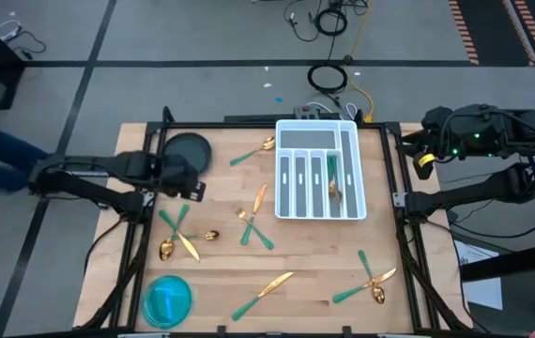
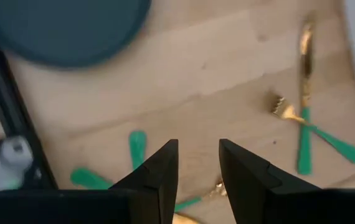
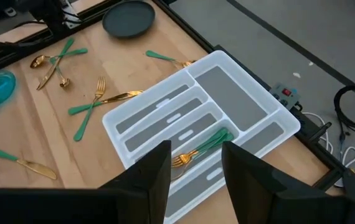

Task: Sort silverware
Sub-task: Put the green spoon into the silverware tray

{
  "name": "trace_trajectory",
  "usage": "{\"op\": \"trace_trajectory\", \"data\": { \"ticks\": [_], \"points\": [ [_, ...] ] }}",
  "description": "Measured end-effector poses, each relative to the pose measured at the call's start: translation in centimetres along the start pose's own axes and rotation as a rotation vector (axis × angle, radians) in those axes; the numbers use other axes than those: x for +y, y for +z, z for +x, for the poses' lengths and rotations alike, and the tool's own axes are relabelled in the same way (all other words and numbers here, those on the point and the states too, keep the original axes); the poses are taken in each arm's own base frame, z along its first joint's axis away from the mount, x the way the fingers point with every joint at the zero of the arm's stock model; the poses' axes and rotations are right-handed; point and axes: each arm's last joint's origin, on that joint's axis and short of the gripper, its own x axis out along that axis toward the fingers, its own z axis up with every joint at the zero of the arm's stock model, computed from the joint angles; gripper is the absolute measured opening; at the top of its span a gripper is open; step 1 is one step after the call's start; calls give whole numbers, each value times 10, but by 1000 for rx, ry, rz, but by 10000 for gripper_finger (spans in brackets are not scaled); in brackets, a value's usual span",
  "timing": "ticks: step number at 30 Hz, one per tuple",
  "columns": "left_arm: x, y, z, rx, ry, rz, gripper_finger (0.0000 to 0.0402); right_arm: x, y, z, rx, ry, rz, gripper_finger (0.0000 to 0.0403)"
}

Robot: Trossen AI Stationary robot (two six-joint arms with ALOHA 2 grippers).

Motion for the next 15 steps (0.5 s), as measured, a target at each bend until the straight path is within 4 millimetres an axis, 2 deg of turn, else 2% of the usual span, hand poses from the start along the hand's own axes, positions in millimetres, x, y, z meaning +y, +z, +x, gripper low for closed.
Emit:
{"op": "trace_trajectory", "data": {
  "ticks": [6, 15],
  "points": [
    [2, -28, 28, 64, 92, -55, 123, 0, 0, 0, 1, 0, 13, 134],
    [-4, -59, 50, 131, 154, 0, 123, 0, 0, 0, 1, 0, 13, 134]
  ]
}}
